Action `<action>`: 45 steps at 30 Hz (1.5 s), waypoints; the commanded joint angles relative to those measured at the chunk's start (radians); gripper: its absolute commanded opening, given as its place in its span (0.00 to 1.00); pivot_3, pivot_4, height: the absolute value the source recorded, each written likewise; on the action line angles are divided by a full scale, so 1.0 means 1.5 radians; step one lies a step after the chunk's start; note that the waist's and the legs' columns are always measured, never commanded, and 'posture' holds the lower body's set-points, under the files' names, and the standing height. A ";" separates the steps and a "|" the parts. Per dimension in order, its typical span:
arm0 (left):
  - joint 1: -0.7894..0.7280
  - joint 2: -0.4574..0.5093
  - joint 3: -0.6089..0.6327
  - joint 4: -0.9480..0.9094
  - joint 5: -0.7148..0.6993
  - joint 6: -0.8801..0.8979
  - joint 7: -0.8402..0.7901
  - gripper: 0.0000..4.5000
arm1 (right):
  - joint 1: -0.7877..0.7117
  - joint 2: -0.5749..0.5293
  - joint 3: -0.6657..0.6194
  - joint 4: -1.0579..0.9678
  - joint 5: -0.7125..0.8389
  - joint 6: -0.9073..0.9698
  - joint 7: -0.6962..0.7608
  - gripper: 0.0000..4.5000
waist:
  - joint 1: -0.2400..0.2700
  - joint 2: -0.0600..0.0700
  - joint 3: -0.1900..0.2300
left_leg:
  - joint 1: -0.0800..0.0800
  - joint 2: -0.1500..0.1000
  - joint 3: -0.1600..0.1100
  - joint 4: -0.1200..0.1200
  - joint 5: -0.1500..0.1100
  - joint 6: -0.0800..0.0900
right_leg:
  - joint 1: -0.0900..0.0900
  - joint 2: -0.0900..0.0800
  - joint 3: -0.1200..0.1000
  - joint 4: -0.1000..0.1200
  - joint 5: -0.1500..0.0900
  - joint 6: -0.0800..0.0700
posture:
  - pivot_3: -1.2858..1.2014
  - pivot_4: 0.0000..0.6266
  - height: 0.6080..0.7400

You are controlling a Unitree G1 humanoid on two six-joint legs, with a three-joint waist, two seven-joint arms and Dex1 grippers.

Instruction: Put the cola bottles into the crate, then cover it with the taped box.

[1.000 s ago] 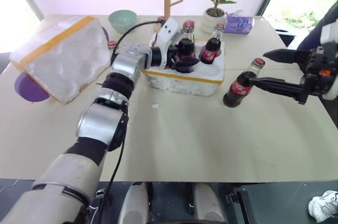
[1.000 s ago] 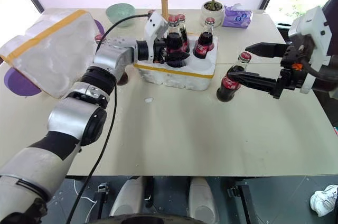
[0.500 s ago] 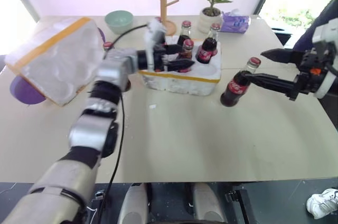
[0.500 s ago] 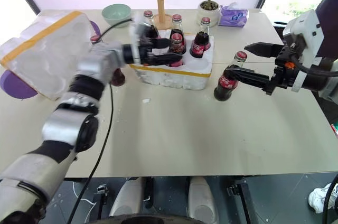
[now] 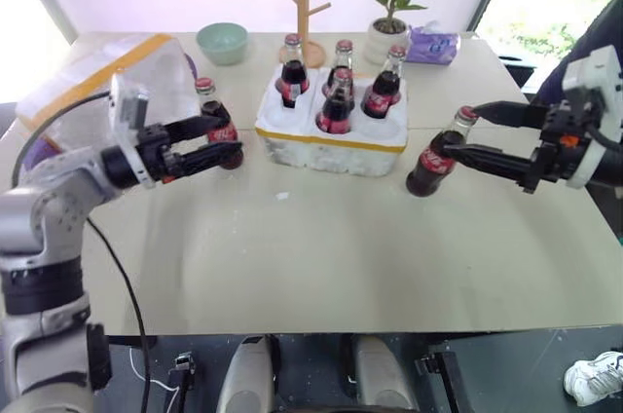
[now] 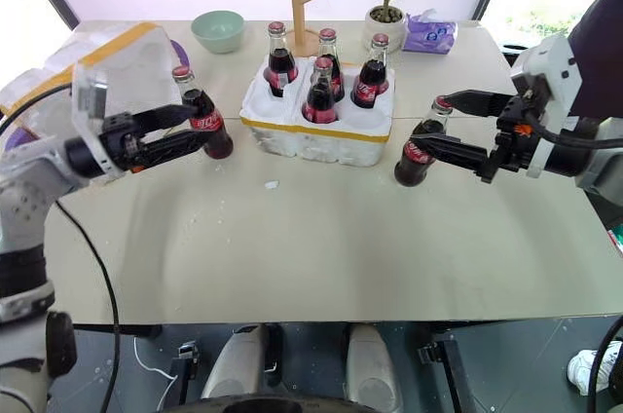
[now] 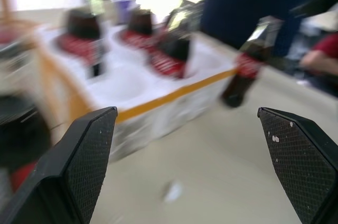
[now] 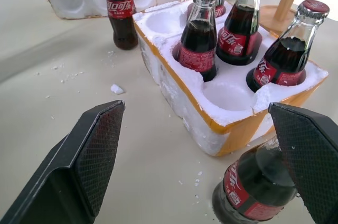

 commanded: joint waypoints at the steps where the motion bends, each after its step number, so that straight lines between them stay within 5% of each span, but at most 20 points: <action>1: 0.005 -0.004 0.017 0.028 0.074 -0.069 0.115 0.99 | -0.023 -0.009 -0.006 0.005 -0.004 -0.012 0.010 1.00 | 0.000 0.000 0.000 | 0.000 0.000 0.000 0.000 0.000 0.000 | 0.000 0.000 0.000 0.000 0.000 0.000 | 0.52 0.24 1.00; 9: -0.049 -0.037 -0.048 0.128 0.100 -0.149 0.120 0.99 | -0.040 -0.008 0.001 0.007 -0.001 -0.010 0.026 1.00 | 0.004 0.000 0.000 | 0.000 0.000 0.000 0.000 0.000 0.000 | 0.000 0.000 0.000 0.000 0.000 0.000 | 0.52 0.24 1.00; 25: -0.272 -0.088 -0.181 0.552 0.239 -0.382 0.040 0.99 | -0.050 0.014 0.011 0.013 -0.008 -0.011 0.013 1.00 | 0.013 0.000 0.000 | 0.000 0.000 0.001 0.000 0.000 0.000 | 0.000 0.000 0.000 0.000 0.001 0.002 | 0.52 0.24 1.00; 27: -0.278 -0.090 -0.188 0.572 0.249 -0.403 0.023 0.87 | -0.051 0.013 0.009 0.012 -0.007 -0.010 0.009 1.00 | 0.013 0.000 0.000 | 0.000 0.000 0.001 0.000 0.000 0.000 | 0.000 0.000 0.000 0.000 0.001 0.002 | 0.52 0.24 1.00; 30: -0.285 -0.080 -0.180 0.558 0.235 -0.384 -0.001 0.61 | -0.046 0.011 0.002 0.008 -0.005 -0.008 0.006 1.00 | 0.013 0.000 0.000 | 0.000 0.000 0.001 0.000 0.000 0.000 | 0.000 0.000 0.000 0.000 0.001 0.002 | 0.52 0.24 1.00; 39: -0.358 0.027 -0.135 0.338 0.015 -0.064 -0.251 0.61 | -0.013 0.013 -0.023 -0.015 -0.001 -0.002 -0.013 1.00 | 0.016 -0.002 0.001 | -0.006 0.000 0.000 0.000 0.000 0.000 | -0.006 0.000 0.000 0.001 0.002 0.003 | 0.52 0.24 1.00; 45: -0.519 -0.051 -0.151 0.478 0.065 -0.151 -0.190 0.61 | -0.005 0.026 -0.032 -0.038 0.011 0.004 -0.041 1.00 | 0.016 -0.003 0.002 | -0.004 -0.001 0.000 0.001 0.000 0.000 | -0.002 0.000 -0.001 -0.001 0.001 0.003 | 0.52 0.24 1.00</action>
